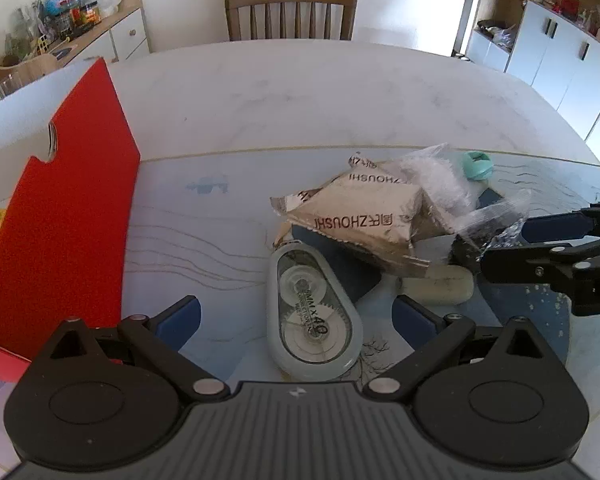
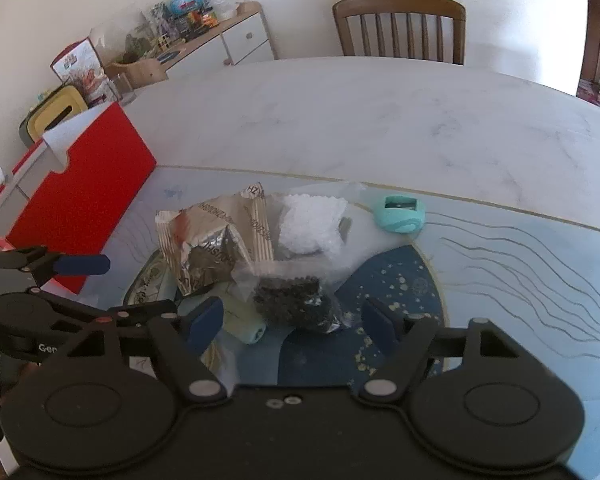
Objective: Organize objects
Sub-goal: 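Grasp the white tape dispenser with the left tool while the right tool grasps the black bead bag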
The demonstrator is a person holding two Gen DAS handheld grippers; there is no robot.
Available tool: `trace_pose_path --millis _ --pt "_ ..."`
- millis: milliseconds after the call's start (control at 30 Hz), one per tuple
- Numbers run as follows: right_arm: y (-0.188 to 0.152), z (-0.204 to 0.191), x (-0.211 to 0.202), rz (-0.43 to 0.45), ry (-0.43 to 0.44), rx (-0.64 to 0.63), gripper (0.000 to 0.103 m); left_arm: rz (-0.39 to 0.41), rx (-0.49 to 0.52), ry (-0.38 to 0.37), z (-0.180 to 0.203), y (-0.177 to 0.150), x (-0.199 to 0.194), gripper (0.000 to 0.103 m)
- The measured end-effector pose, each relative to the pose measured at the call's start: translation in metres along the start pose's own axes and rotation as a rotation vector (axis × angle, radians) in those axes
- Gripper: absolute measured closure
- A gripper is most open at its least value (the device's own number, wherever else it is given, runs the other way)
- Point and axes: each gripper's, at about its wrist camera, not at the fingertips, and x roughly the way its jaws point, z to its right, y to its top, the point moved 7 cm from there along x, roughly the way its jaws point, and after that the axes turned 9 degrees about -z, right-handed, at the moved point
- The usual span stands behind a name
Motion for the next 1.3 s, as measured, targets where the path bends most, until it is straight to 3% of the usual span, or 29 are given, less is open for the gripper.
trace_pose_path --millis 267,400,633,833,1300 --pt "0.003 -0.001 0.008 -0.010 -0.008 -0.011 0.039 -0.013 -0.019 0.009 -0.004 -0.002 0.005 0.002" --pt "0.003 -0.002 0.008 -0.016 -0.003 -0.022 0.050 -0.018 -0.007 0.007 -0.004 -0.001 0.006 0.022" --pt "0.001 -0.003 0.007 -0.007 -0.014 -0.028 0.058 -0.022 0.044 -0.002 0.006 0.001 0.003 0.050" --pt "0.000 0.000 0.001 0.006 -0.021 -0.013 0.066 -0.019 0.081 0.001 0.012 -0.001 0.001 0.051" --pt "-0.017 0.002 -0.040 0.064 -0.011 0.055 0.073 -0.001 0.082 -0.032 0.013 -0.009 -0.029 0.051"
